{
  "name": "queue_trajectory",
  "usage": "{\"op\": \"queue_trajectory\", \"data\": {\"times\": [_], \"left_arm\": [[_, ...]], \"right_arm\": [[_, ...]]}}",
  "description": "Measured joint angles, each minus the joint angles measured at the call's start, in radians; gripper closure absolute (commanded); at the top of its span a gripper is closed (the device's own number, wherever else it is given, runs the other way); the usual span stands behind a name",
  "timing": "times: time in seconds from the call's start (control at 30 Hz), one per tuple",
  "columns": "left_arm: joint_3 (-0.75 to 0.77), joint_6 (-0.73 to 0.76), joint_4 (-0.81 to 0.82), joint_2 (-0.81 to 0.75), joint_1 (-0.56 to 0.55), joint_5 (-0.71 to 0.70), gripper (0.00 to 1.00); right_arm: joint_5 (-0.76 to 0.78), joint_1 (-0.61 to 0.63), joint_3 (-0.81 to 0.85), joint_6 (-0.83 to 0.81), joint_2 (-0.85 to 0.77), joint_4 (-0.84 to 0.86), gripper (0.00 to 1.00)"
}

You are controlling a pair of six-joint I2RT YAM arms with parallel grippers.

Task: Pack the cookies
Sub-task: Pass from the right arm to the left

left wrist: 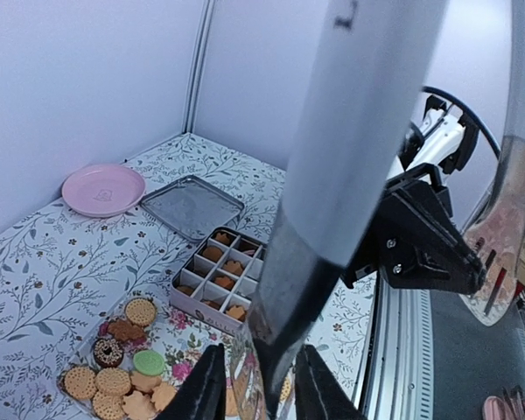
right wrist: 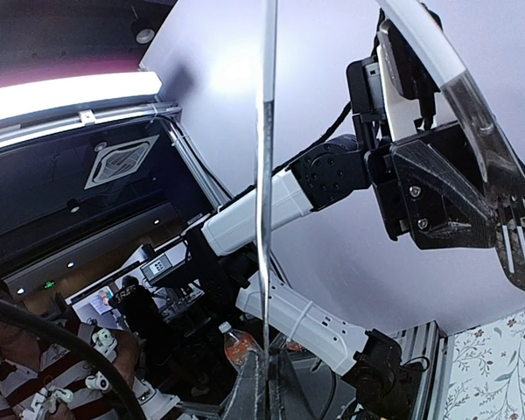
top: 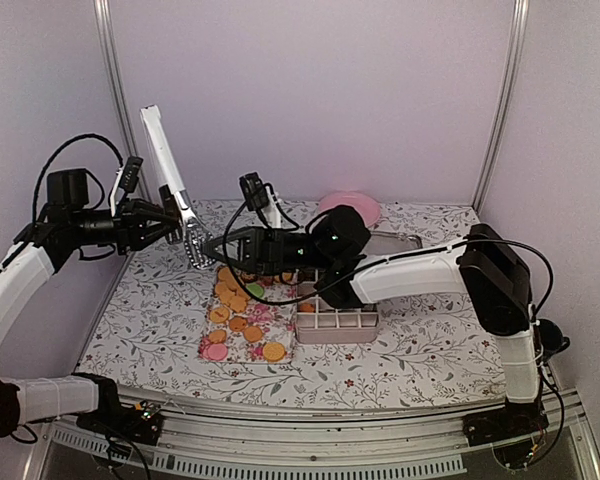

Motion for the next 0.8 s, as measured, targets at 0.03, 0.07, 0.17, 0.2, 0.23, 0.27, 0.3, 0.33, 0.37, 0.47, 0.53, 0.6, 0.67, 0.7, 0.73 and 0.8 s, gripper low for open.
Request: {"op": "queue_trajectory", "data": {"times": [0.03, 0.07, 0.17, 0.2, 0.23, 0.27, 0.3, 0.33, 0.37, 0.47, 0.53, 0.6, 0.67, 0.7, 0.73, 0.8], "left_arm": [[0.000, -0.003, 0.010, 0.001, 0.000, 0.001, 0.76], [0.000, -0.007, 0.017, 0.003, 0.000, 0.001, 0.80], [0.000, -0.027, 0.043, 0.014, 0.000, 0.002, 1.00], [-0.002, -0.030, 0.054, 0.018, -0.001, 0.002, 1.00], [-0.002, -0.034, 0.062, 0.021, -0.001, 0.000, 1.00], [-0.003, -0.032, 0.073, 0.025, -0.002, -0.007, 1.00], [-0.003, -0.034, 0.082, 0.028, -0.003, -0.013, 1.00], [-0.003, -0.034, 0.085, 0.029, -0.003, -0.014, 1.00], [-0.002, -0.031, 0.084, 0.030, -0.003, -0.015, 1.00], [0.002, 0.012, 0.042, 0.033, -0.003, 0.001, 1.00], [0.020, 0.082, -0.023, 0.035, -0.004, 0.005, 1.00], [0.040, 0.181, -0.104, 0.035, -0.005, -0.008, 1.00], [0.060, 0.307, -0.207, 0.034, -0.009, -0.034, 1.00], [0.066, 0.370, -0.259, 0.034, -0.015, -0.050, 1.00], [0.067, 0.429, -0.308, 0.033, -0.023, -0.068, 1.00], [0.068, 0.522, -0.391, 0.033, -0.044, -0.105, 1.00]], "right_arm": [[0.000, 0.000, 0.012, 0.005, 0.008, 0.005, 1.00], [0.000, 0.002, 0.025, 0.011, 0.017, 0.008, 1.00], [0.001, 0.002, 0.058, 0.030, 0.042, 0.010, 1.00], [0.000, 0.003, 0.070, 0.035, 0.050, 0.011, 1.00], [0.004, 0.004, 0.087, 0.041, 0.062, 0.011, 1.00], [0.010, 0.006, 0.102, 0.048, 0.071, 0.010, 0.99], [0.013, 0.006, 0.113, 0.052, 0.080, 0.010, 0.92], [0.014, 0.007, 0.118, 0.055, 0.084, 0.010, 0.81], [0.018, 0.008, 0.119, 0.055, 0.086, 0.010, 0.72], [0.006, 0.006, 0.112, 0.051, 0.086, 0.014, 0.50], [-0.003, 0.001, 0.075, 0.031, 0.073, -0.004, 0.26], [-0.023, -0.011, 0.027, -0.011, 0.047, -0.063, 0.07], [-0.045, -0.033, -0.021, -0.105, 0.000, -0.190, 0.01], [-0.049, -0.045, -0.037, -0.167, -0.031, -0.274, 0.01], [-0.049, -0.056, -0.047, -0.240, -0.063, -0.362, 0.01], [-0.045, -0.069, -0.053, -0.379, -0.126, -0.507, 0.01]]}}
